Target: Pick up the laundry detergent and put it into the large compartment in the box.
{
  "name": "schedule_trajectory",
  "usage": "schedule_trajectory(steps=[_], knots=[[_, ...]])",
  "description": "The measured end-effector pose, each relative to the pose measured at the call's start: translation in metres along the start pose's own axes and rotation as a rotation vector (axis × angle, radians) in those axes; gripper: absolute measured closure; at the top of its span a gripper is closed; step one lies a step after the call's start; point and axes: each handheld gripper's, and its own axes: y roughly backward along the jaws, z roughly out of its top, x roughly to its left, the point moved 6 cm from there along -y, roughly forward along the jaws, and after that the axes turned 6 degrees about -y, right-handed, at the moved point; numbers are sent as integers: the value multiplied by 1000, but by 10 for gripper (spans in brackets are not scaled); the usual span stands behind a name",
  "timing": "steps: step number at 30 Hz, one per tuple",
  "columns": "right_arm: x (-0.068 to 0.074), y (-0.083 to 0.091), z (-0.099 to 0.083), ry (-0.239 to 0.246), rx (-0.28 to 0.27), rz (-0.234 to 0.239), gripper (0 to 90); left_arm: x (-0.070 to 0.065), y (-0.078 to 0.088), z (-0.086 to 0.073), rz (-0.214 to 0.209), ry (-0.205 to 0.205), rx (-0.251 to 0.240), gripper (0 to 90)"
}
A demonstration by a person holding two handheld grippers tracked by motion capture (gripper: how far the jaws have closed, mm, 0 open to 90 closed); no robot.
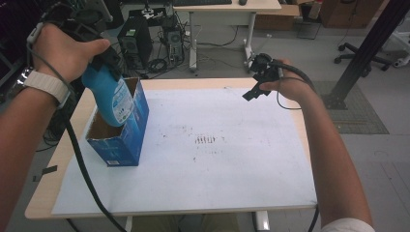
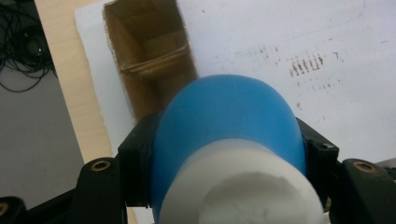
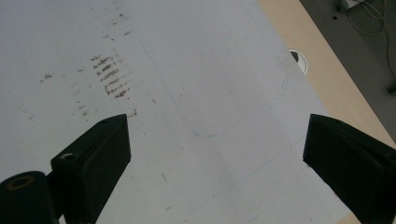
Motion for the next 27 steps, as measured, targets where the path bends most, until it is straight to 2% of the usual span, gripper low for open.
schedule_trajectory(steps=[7, 15, 21, 27], knots=[[-1, 1, -1, -2, 1, 0, 77, 14, -2, -3, 21, 59, -7, 371], [-1, 2, -2, -3, 1, 0, 77, 28, -3, -5, 33, 106, -14, 371], [-2, 2, -3, -4, 4, -2, 77, 35, -7, -6, 57, 113, -7, 371], [-2, 1, -2, -2, 1, 1, 78, 39, -15, -6, 54, 129, -8, 371]])
